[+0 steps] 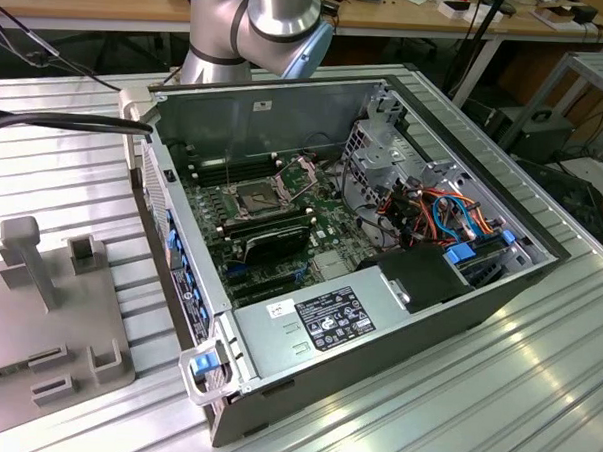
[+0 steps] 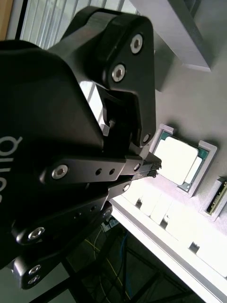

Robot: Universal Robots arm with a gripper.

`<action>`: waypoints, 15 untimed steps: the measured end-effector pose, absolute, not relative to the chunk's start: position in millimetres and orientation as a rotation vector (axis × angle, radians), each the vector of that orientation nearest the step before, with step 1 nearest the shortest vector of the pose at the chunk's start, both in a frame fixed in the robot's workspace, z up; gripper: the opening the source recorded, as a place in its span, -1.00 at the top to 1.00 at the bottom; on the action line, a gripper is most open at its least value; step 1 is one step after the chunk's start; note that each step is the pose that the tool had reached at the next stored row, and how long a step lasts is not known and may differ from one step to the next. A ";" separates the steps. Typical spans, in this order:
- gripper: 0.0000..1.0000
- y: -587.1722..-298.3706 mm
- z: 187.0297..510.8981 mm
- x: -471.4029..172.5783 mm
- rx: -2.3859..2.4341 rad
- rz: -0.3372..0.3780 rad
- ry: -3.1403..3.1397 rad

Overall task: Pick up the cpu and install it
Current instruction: 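Pick up the cpu and move it towards the insertion slot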

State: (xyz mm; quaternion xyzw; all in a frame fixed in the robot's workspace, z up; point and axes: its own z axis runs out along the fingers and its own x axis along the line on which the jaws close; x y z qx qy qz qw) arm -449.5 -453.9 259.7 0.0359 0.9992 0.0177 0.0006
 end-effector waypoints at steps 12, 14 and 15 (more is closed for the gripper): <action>0.16 -453.9 259.6 -449.5 0.113 0.055 3.138; 0.04 -453.9 259.7 -449.5 0.113 0.055 3.138; -0.07 -454.0 259.6 -449.5 0.113 0.055 3.138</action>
